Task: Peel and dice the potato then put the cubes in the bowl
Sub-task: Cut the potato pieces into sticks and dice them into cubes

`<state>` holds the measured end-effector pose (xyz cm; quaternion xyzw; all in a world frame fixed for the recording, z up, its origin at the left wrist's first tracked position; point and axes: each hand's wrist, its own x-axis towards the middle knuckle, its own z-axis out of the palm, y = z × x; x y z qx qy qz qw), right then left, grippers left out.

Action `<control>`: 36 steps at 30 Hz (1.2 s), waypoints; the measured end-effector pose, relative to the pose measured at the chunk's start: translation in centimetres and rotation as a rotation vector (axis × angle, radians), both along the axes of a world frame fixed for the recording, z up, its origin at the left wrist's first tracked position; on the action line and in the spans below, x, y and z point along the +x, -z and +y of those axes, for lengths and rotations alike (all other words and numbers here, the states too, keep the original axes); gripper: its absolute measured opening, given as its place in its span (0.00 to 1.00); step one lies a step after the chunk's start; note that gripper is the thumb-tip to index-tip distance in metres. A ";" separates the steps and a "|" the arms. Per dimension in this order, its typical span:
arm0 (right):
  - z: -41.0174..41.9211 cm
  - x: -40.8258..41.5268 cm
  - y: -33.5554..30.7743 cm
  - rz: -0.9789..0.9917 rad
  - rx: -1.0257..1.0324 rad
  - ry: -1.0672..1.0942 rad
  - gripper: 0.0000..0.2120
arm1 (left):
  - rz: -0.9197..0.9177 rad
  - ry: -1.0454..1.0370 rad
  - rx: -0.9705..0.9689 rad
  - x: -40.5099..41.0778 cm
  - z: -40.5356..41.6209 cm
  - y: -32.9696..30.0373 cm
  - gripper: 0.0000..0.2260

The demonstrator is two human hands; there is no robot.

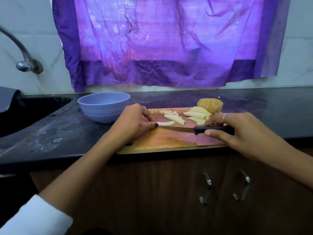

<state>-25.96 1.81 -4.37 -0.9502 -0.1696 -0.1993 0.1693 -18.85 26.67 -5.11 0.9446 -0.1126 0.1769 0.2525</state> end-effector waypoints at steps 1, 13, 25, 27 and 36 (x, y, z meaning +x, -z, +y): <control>-0.1 -0.2 0.1 0.012 -0.005 -0.010 0.16 | -0.014 -0.001 0.025 0.7 -0.1 0.1 0.07; 4.4 7.7 -0.1 -0.177 -0.212 0.062 0.10 | -0.197 -0.007 -0.008 5.5 -0.9 -0.5 0.18; -0.1 7.5 -1.2 0.029 0.248 0.126 0.06 | -0.098 0.086 0.275 0.6 -5.2 -0.3 0.21; -1.1 7.1 -0.9 0.028 0.295 0.159 0.08 | -0.061 0.033 0.353 1.2 -6.2 -0.4 0.23; -3.5 5.6 0.4 -0.064 0.282 0.251 0.11 | 0.039 0.027 0.336 4.1 -5.8 -0.4 0.28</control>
